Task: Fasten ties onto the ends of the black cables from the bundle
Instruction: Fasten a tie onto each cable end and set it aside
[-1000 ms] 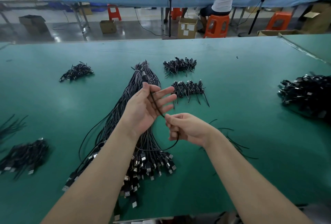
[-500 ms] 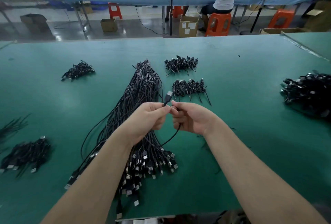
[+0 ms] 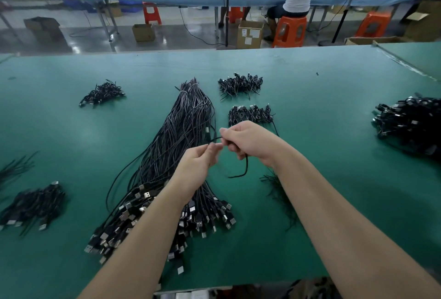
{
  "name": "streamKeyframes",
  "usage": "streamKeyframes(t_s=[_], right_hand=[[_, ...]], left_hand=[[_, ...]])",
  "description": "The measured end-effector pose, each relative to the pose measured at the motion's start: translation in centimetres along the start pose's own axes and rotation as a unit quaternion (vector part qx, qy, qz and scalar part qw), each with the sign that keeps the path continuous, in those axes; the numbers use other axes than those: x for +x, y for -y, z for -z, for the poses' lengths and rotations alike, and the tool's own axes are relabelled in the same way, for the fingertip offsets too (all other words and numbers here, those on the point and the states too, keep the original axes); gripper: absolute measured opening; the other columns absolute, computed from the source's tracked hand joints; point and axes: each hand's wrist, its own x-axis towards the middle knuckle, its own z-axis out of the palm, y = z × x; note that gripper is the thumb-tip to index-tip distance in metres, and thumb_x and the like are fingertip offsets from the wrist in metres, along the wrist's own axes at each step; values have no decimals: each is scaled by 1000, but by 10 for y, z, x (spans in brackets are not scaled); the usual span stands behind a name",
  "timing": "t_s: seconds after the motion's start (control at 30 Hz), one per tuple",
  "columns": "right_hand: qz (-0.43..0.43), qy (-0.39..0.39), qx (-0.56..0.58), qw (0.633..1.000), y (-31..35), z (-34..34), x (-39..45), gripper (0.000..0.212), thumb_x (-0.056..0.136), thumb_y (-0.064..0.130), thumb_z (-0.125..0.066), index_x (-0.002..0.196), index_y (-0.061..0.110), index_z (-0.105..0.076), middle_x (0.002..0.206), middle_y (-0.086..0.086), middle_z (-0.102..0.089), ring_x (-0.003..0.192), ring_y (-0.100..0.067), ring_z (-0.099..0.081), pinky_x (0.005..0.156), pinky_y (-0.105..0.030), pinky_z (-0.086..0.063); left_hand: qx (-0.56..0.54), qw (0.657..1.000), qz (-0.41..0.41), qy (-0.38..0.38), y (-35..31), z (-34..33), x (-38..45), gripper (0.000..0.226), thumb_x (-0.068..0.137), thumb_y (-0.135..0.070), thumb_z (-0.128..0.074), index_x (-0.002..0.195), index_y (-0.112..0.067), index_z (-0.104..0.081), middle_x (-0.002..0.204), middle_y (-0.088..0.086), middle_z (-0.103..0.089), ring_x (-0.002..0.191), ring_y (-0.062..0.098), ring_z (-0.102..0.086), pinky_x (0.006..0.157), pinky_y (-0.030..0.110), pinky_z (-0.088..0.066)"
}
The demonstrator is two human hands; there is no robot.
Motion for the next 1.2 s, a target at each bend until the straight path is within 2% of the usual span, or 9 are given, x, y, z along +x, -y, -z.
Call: streamKeyframes(t_s=[0.1, 0.17, 0.23, 0.43, 0.57, 0.67, 0.77, 0.97, 1.2], right_hand=[[39, 20, -16, 999, 2, -6, -2, 40, 105, 30, -48, 73, 13, -64, 54, 4, -43, 55, -19, -36, 55, -33, -36], [49, 29, -14, 998, -1, -12, -2, 38, 106, 30, -47, 75, 13, -63, 53, 7, -40, 47, -12, -32, 48, -28, -29], [54, 29, -9, 998, -7, -16, -2, 37, 106, 31, -47, 79, 12, -64, 53, 8, -39, 44, -7, -30, 45, -25, -26], [72, 17, -12, 997, -22, -22, -3, 38, 106, 27, -50, 71, 17, -63, 47, 14, -43, 44, -5, -32, 47, -22, -28], [85, 27, -32, 996, -30, -28, -3, 47, 105, 24, -52, 60, 12, -50, 51, 6, -39, 48, -13, -29, 46, -25, -27], [72, 44, -53, 995, -37, -29, -1, 43, 104, 26, -55, 77, -7, -62, 53, 6, -49, 49, -12, -39, 49, -21, -34], [67, 64, -26, 995, -41, -31, -1, 38, 105, 24, -54, 87, -8, -68, 53, 9, -54, 45, -3, -42, 47, -14, -35], [43, 111, 10, 993, -47, -28, -4, 32, 104, 29, -54, 82, 14, -70, 58, 6, -55, 46, -7, -39, 46, -17, -32], [45, 109, 29, 993, -57, -26, -2, 32, 102, 36, -57, 78, 19, -70, 57, 10, -54, 49, -7, -39, 48, -17, -32]], left_hand=[[-178, 984, 3, 12, 5, -3, 1, 37, 97, -36, -53, 120, -10, -68, 121, 8, -73, 119, 20, -65, 110, 39, -44], [-307, 951, 14, 28, 4, -6, 1, 38, 93, -34, -54, 116, -7, -68, 114, 10, -74, 108, 19, -70, 101, 34, -53], [-358, 933, 33, 22, 2, -10, 2, 37, 99, -33, -50, 118, -7, -68, 112, 11, -74, 101, 20, -71, 94, 33, -57], [-386, 920, 66, -30, -7, -7, 7, 40, 108, -31, -38, 122, -6, -66, 116, 11, -74, 102, 21, -73, 76, 34, -61], [-376, 924, 51, -52, -12, -6, 6, 37, 108, -24, -40, 117, 3, -63, 112, 19, -74, 101, 30, -74, 75, 36, -62], [-387, 918, 31, -75, -15, -7, 5, 36, 109, -19, -36, 120, 8, -58, 112, 24, -72, 106, 35, -72, 84, 42, -60], [-415, 905, 22, -91, -19, -10, 4, 39, 110, -19, -32, 122, 12, -53, 114, 29, -70, 107, 37, -71, 78, 42, -62], [-426, 899, -10, -98, -24, 2, 3, 35, 108, -20, -37, 120, 7, -56, 113, 28, -71, 101, 39, -72, 75, 40, -62], [-407, 911, -36, -49, -25, 12, -7, 45, 92, -32, -52, 127, -5, -60, 119, 21, -71, 108, 37, -70, 83, 41, -61]])
